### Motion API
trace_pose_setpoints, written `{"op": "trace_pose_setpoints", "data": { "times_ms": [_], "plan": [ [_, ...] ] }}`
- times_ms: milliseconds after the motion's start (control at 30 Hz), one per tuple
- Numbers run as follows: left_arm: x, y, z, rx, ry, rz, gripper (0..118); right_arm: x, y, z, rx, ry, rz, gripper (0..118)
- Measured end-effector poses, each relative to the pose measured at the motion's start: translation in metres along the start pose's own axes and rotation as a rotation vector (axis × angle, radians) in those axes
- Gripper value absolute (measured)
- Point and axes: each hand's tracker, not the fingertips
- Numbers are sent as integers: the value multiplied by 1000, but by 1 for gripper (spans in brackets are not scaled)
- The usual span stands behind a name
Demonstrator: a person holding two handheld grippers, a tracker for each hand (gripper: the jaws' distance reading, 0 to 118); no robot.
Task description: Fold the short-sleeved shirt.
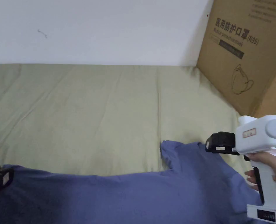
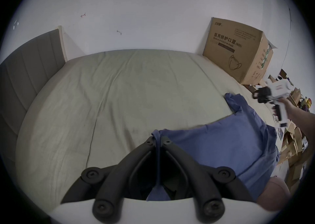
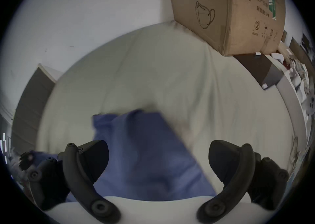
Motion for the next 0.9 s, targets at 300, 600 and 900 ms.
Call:
{"op": "trace_pose_setpoints", "data": {
  "times_ms": [300,600,900],
  "plan": [
    [-20,-2,-12,-76,51,14,3,-32,-11,-39,-171,-50,177,45],
    [-38,-9,-23,-56,69,104,3,-25,-4,27,82,20,55,1],
    [-19,44,10,144,120,49,3,-19,28,136,414,54,-24,1]
  ]
}}
